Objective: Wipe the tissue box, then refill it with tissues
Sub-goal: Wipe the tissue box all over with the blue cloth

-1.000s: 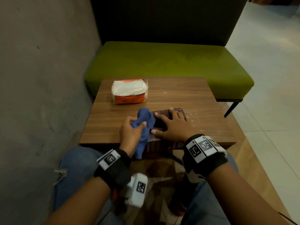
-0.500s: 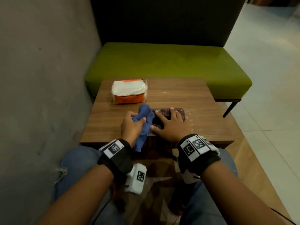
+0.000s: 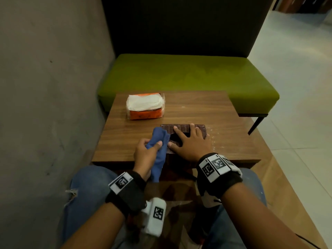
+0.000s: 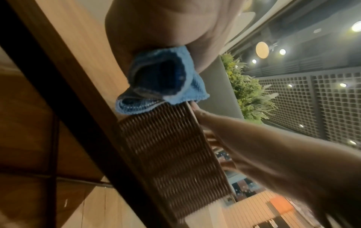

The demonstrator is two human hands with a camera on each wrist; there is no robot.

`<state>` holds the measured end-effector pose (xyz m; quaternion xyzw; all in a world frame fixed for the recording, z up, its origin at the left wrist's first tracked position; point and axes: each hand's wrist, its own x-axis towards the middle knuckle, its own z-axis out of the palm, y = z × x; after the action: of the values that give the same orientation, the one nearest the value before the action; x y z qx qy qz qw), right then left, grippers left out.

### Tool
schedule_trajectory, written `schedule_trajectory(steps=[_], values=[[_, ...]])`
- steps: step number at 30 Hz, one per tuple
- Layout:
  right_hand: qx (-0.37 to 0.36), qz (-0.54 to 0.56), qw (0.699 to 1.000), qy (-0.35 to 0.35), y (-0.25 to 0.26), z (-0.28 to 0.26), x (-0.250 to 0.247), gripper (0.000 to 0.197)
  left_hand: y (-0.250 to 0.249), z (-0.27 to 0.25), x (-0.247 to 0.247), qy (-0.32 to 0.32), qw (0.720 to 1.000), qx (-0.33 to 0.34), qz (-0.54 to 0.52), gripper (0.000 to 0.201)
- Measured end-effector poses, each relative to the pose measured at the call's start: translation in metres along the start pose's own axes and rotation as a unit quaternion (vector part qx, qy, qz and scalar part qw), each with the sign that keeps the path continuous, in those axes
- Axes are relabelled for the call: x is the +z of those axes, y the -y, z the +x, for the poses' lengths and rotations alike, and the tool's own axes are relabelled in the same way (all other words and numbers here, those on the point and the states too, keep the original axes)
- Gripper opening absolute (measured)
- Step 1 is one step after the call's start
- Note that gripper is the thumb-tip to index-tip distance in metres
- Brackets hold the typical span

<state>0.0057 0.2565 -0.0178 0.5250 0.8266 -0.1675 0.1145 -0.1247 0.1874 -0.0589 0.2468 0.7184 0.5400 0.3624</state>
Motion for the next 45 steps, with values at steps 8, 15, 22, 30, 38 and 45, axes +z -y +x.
schedule_trajectory(steps=[8,15,22,30,38,45], values=[[-0.001,0.015,1.0,0.013,-0.002,-0.001,0.001,0.072,-0.038,0.072,0.013,0.095,0.993,-0.026,0.057,0.028],[-0.003,0.011,1.0,0.009,-0.003,-0.001,-0.001,0.071,0.0,0.004,-0.003,0.033,0.998,-0.044,0.038,0.028],[-0.027,-0.005,1.0,0.004,-0.009,0.0,-0.013,0.069,0.009,-0.016,0.004,-0.049,0.995,0.077,0.032,0.019],[-0.102,-0.011,0.995,-0.014,-0.008,-0.004,-0.012,0.085,-0.02,0.053,-0.001,-0.024,0.991,0.093,0.097,0.022],[-0.128,0.017,0.991,0.023,-0.003,0.008,-0.006,0.09,0.0,0.022,-0.003,0.015,0.999,-0.012,0.027,0.028],[-0.104,0.007,0.994,0.042,0.005,0.006,-0.011,0.098,-0.014,0.052,-0.006,0.025,0.999,-0.015,0.016,0.025]])
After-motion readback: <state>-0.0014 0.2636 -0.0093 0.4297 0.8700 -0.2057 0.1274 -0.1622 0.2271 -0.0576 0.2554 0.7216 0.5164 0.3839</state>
